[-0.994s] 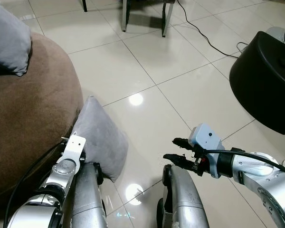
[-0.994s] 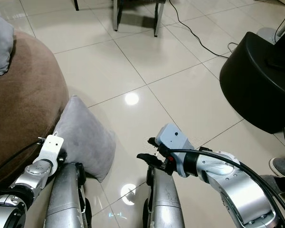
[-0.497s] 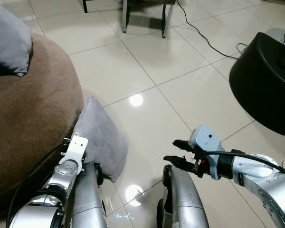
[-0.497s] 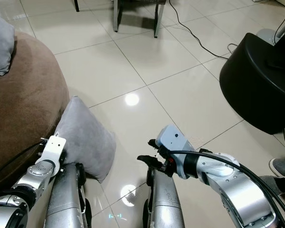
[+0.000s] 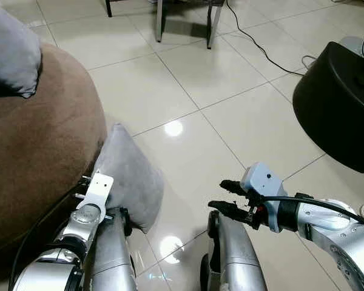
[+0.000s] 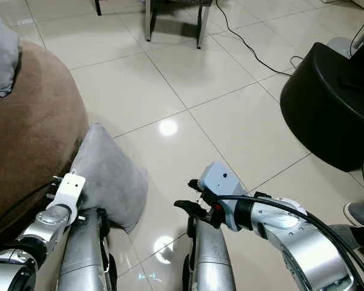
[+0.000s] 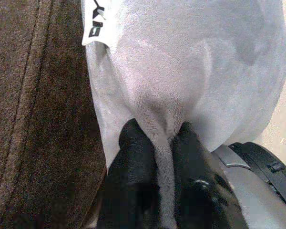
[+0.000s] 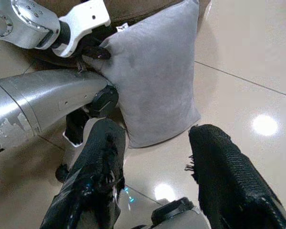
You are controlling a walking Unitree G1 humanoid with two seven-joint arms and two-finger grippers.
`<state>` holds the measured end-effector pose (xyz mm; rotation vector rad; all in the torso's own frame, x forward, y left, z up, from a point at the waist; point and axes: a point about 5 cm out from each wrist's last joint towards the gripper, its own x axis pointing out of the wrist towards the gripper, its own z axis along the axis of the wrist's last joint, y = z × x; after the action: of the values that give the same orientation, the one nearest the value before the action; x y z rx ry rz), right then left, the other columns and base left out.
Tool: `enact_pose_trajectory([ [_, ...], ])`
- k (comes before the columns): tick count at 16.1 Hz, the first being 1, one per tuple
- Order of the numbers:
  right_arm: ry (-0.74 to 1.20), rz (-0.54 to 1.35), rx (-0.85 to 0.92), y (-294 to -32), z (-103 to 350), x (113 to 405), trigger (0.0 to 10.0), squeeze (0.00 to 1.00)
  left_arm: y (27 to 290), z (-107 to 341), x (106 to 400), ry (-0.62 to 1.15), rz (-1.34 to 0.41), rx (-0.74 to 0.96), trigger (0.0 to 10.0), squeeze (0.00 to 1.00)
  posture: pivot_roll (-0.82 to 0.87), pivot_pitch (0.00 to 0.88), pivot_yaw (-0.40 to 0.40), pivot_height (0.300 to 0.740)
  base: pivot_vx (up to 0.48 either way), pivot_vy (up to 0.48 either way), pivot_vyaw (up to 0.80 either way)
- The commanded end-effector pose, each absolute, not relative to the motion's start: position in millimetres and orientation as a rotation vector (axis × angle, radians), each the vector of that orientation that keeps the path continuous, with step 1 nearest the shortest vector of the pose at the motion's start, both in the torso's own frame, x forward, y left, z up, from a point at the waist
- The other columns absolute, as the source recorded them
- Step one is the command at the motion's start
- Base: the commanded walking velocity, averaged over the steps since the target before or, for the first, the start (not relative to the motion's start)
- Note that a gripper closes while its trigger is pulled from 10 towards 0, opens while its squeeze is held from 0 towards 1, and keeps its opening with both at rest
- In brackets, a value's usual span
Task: Move the pillow to the sofa from floor
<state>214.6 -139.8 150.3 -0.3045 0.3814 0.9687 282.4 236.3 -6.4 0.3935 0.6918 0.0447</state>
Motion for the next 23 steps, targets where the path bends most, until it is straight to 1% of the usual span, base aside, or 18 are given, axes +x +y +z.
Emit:
enact_pose_trajectory([
  [1, 0.393, 0.975, -0.301, -139.6, 148.8, 212.3, 10.0, 0.0, 230.3, -14.2, 276.5, 0.726, 0.014, 0.387, 0.0, 0.0, -0.11, 0.181, -0.093, 0.551, 0.0, 0.0, 0.0],
  [4, 0.389, 0.959, -0.301, -138.3, 146.0, 214.5, 10.0, 0.0, 226.7, -13.5, 278.5, 0.721, 0.002, 0.383, 0.0, 0.0, -0.11, 0.165, -0.085, 0.551, 0.0, 0.0, 0.0],
  [7, 0.373, 0.838, -0.296, -140.9, 138.7, 224.4, 10.0, 0.0, 216.9, -8.2, 287.0, 0.686, -0.019, 0.353, 0.0, 0.0, -0.1, 0.086, -0.063, 0.551, 0.0, 0.0, 0.0],
  [10, 0.337, 0.687, -0.251, -150.3, 136.0, 238.5, 10.0, 0.0, 193.8, 15.4, 312.0, 0.527, -0.081, 0.276, 0.0, 0.0, -0.08, 0.024, -0.043, 0.551, 0.0, 0.0, 0.0],
  [11, 0.316, 0.627, -0.233, -154.0, 136.6, 242.6, 10.0, 0.0, 184.7, 27.7, 321.5, 0.445, -0.102, 0.222, 0.0, 0.0, -0.07, 0.0, -0.04, 0.551, 0.0, 0.0, 0.0],
  [12, 0.302, 0.599, -0.216, -155.2, 137.2, 244.8, 10.0, 0.0, 180.4, 34.7, 326.2, 0.403, -0.11, 0.191, 0.0, 0.0, -0.06, 0.0, -0.037, 0.551, 0.0, 0.0, 0.0],
  [13, 0.247, 0.541, -0.149, -155.7, 141.4, 247.7, 10.0, 0.0, 167.9, 56.5, 337.0, 0.283, -0.119, 0.084, 0.0, 0.0, -0.04, 0.0, -0.038, 0.551, 0.0, 0.0, 0.0],
  [14, 0.223, 0.52, -0.123, -155.1, 142.4, 251.5, 10.0, 0.0, 163.1, 65.6, 341.5, 0.242, -0.119, 0.048, 0.0, 0.0, -0.02, 0.0, -0.033, 0.551, 0.0, 0.0, 0.0],
  [15, 0.191, 0.478, -0.112, -154.8, 145.3, 252.5, 10.0, 0.0, 154.7, 87.0, 341.4, 0.133, -0.126, 0.003, 0.0, 0.0, -0.02, 0.0, -0.027, 0.551, 0.0, 0.0, 0.0],
  [16, 0.185, 0.453, -0.104, -155.0, 146.2, 252.9, 10.0, 0.0, 151.7, 99.8, 338.4, 0.072, -0.133, -0.015, 0.0, 0.0, -0.01, 0.0, -0.023, 0.551, 0.0, 0.0, 0.0],
  [17, 0.137, 0.402, -0.047, -155.3, 151.1, 252.8, 10.0, 0.0, 150.1, 121.6, 329.2, -0.037, -0.142, -0.034, 0.0, 0.0, -0.01, 0.0, -0.021, 0.56, 0.0, 0.0, 0.0],
  [18, 0.102, 0.348, -0.014, -151.5, 154.2, 252.1, 10.0, 0.0, 153.7, 146.8, 313.0, -0.151, -0.131, -0.017, 0.0, 0.0, 0.02, 0.0, -0.023, 0.575, 0.0, 0.0, 0.0],
  [20, 0.078, 0.344, 0.003, -145.5, 155.7, 251.0, 10.0, 0.0, 158.2, 158.8, 301.1, -0.198, -0.104, -0.004, 0.0, 0.0, 0.03, 0.0, -0.024, 0.59, 0.0, 0.0, 0.0],
  [21, 0.063, 0.346, 0.007, -140.1, 156.6, 255.6, 10.0, 0.0, 161.9, 167.1, 293.7, -0.231, -0.093, 0.049, 10.0, 0.0, 0.04, 0.0, -0.027, 0.599, 0.0, 0.0, 0.0],
  [22, 0.049, 0.346, 0.013, -137.0, 157.7, 261.7, 10.0, 0.0, 162.7, 176.2, 284.3, -0.256, -0.087, 0.114, 10.0, 0.0, 0.05, 0.0, -0.03, 0.609, 0.0, 0.0, 0.0],
  [23, 0.037, 0.339, 0.034, -136.3, 159.6, 267.9, 10.0, 0.0, 163.4, 184.0, 275.7, -0.248, -0.054, 0.136, 10.0, 0.0, 0.06, 0.0, -0.029, 0.624, 0.0, 0.0, 0.0],
])
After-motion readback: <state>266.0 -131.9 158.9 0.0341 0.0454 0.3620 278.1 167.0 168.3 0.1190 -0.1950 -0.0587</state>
